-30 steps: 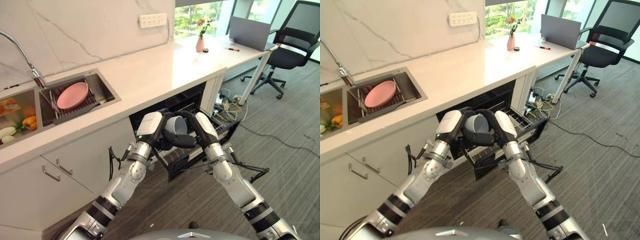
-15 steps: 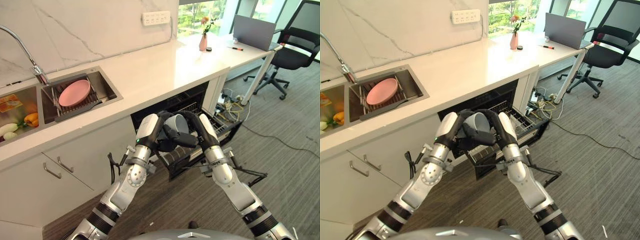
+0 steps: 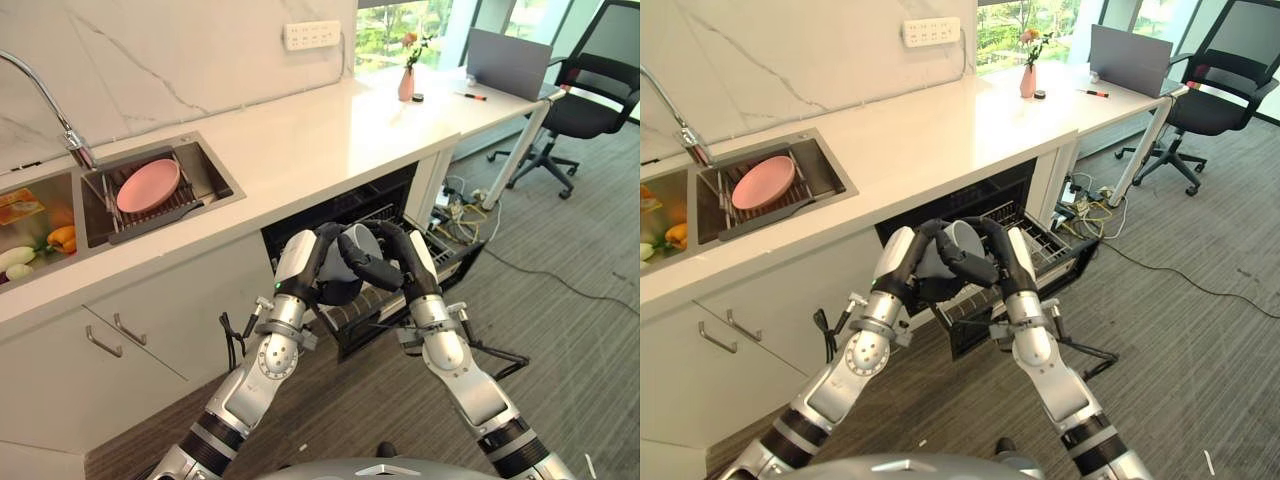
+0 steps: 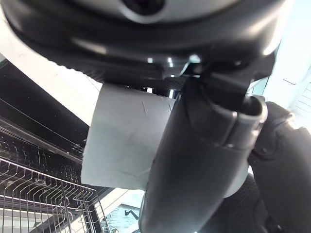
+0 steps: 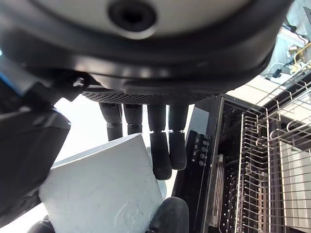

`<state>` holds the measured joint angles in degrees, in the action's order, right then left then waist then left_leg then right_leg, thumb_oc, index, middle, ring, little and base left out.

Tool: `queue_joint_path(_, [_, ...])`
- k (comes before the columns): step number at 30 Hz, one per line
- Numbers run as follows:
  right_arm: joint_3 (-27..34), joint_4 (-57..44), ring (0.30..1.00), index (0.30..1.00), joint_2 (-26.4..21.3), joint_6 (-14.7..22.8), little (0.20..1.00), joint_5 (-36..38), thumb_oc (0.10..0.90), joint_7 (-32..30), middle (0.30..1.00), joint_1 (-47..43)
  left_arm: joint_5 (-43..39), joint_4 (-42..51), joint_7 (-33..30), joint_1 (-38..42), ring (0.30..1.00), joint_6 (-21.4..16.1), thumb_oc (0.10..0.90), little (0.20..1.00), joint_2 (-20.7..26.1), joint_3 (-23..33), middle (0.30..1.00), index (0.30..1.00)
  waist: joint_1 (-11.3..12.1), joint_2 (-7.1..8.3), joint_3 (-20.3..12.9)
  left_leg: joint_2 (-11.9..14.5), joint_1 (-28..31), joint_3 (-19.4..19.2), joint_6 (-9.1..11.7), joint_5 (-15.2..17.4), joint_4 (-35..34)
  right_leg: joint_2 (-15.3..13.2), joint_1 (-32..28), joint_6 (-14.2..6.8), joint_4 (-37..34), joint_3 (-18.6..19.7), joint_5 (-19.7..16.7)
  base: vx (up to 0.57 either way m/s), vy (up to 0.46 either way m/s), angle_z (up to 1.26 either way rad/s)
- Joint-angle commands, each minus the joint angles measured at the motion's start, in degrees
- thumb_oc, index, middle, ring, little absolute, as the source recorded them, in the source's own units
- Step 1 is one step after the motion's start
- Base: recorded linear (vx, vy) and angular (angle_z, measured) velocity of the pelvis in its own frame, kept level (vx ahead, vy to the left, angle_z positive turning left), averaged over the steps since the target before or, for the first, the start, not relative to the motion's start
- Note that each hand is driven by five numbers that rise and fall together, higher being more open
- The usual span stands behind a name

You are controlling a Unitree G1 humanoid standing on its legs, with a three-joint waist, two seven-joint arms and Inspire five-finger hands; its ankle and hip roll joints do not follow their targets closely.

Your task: Place the dishes in the dishwasher.

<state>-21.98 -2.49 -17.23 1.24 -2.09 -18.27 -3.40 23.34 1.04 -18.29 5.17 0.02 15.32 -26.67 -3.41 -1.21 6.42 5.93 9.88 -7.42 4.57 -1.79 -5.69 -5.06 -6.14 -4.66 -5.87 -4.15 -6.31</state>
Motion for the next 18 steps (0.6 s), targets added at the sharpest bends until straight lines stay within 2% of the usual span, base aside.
queue_joint_path(1, [21.01,-3.57,0.3,0.3,1.11,5.52,0.3,10.25,0.4,-11.95,0.3,-2.39,-5.16,0.17,-13.85,1.17,0.9,0.47,0.8,0.9,4.22,14.57,0.9,0.9,0.49,0.58,-2.2,-1.87,0.77,-1.07,0.6,3.76,0.69,-1.98,-2.67,-3.45,1.74,-0.2,6.42,0.0,0.0,0.0])
queue_joint_path(2, [21.01,-3.57,0.3,0.3,1.11,5.52,0.3,10.25,0.4,-11.95,0.3,-2.39,-5.16,0.17,-13.85,1.17,0.9,0.47,0.8,0.9,4.22,14.57,0.9,0.9,0.49,0.58,-2.2,-1.87,0.77,-1.07,0.6,3.76,0.69,-1.98,-2.67,-3.45,1.74,-0.2,6.42,0.0,0.0,0.0])
queue_joint_path(3, [20.89,-3.49,0.3,0.3,1.02,5.64,0.3,10.65,0.4,-11.3,0.3,-2.43,-4.67,-0.09,-13.51,1.28,0.3,0.5,0.4,0.3,4.48,14.44,0.3,0.3,0.46,0.5,-2.2,-1.86,0.77,-1.05,0.58,3.74,0.69,-1.98,-2.69,-3.44,1.75,-0.19,6.44,0.0,0.0,0.0])
queue_joint_path(7, [20.55,-3.2,0.3,0.3,0.73,5.83,0.3,11.65,0.4,-8.56,0.3,-2.74,-3.6,-0.18,-12.31,1.32,0.3,0.35,0.4,0.3,5.12,14.54,0.3,0.3,0.47,0.49,-2.19,-1.91,0.78,-1.05,0.57,3.76,0.69,-2.05,-2.74,-3.42,1.73,-0.08,6.48,0.0,0.0,0.0])
queue_joint_path(8, [19.78,-2.54,0.3,0.3,0.18,5.34,0.3,12.95,0.4,-6.31,0.3,-2.89,-3.61,0.05,-11.58,1.42,0.3,-0.02,0.4,0.3,5.33,14.8,0.3,0.3,0.59,0.55,-2.27,-1.94,0.77,-1.03,0.59,3.77,0.69,-2.07,-2.74,-3.4,1.72,-0.1,6.47,0.0,0.0,0.0])
queue_joint_path(9, [19.63,-2.52,0.328,0.328,-0.25,5.17,0.328,12.98,0.419,-5.65,0.328,-3.13,-3.57,0.09,-11.32,1.61,0.3,-0.06,0.4,0.3,5.46,14.8,0.3,0.3,0.65,0.54,-2.29,-1.92,0.74,-1.06,0.61,3.77,0.69,-2.09,-2.77,-3.38,1.7,-0.06,6.48,0.0,0.0,0.0])
queue_joint_path(10, [19.63,-2.52,0.328,0.328,-0.25,5.17,0.328,12.98,0.419,-5.65,0.328,-3.13,-3.57,0.09,-11.32,1.61,0.3,-0.06,0.4,0.3,5.46,14.8,0.3,0.3,0.65,0.54,-2.29,-1.92,0.74,-1.06,0.61,3.77,0.69,-2.09,-2.77,-3.38,1.7,-0.06,6.48,0.0,0.0,0.0])
queue_joint_path(11, [19.22,-2.47,0.9,0.9,-1.09,4.95,0.9,12.28,0.8,-4.39,0.9,-3.46,-2.68,0.17,-10.98,2.16,0.3,-0.32,0.4,0.3,6.12,14.77,0.3,0.3,0.71,0.59,-2.31,-1.92,0.84,-1.15,0.65,3.78,0.69,-2.14,-2.82,-3.43,1.67,-0.11,6.41,0.0,0.0,0.0])
queue_joint_path(16, [18.74,-2.02,0.9,0.9,-3.98,4.43,0.9,9.52,0.8,-1.07,0.9,-4.67,0.89,0.49,-9.83,4.36,0.3,-1.59,0.4,0.3,8.32,14.47,0.3,0.3,0.78,0.73,-2.31,-1.89,0.92,-1.25,0.7,3.9,0.69,-2.17,-2.79,-3.48,1.74,-0.26,6.38,0.0,0.0,0.0])
queue_joint_path(18, [18.15,-1.69,0.9,0.9,-6.52,3.92,0.9,7.36,0.8,1.12,0.9,-5.92,2.48,1.03,-8.9,5.78,0.3,-2.52,0.4,0.3,9.84,14.12,0.3,0.3,0.79,0.85,-2.45,-1.88,0.89,-1.26,0.77,3.93,0.69,-2.14,-2.81,-3.54,1.7,-0.36,6.37,0.0,0.0,0.0])
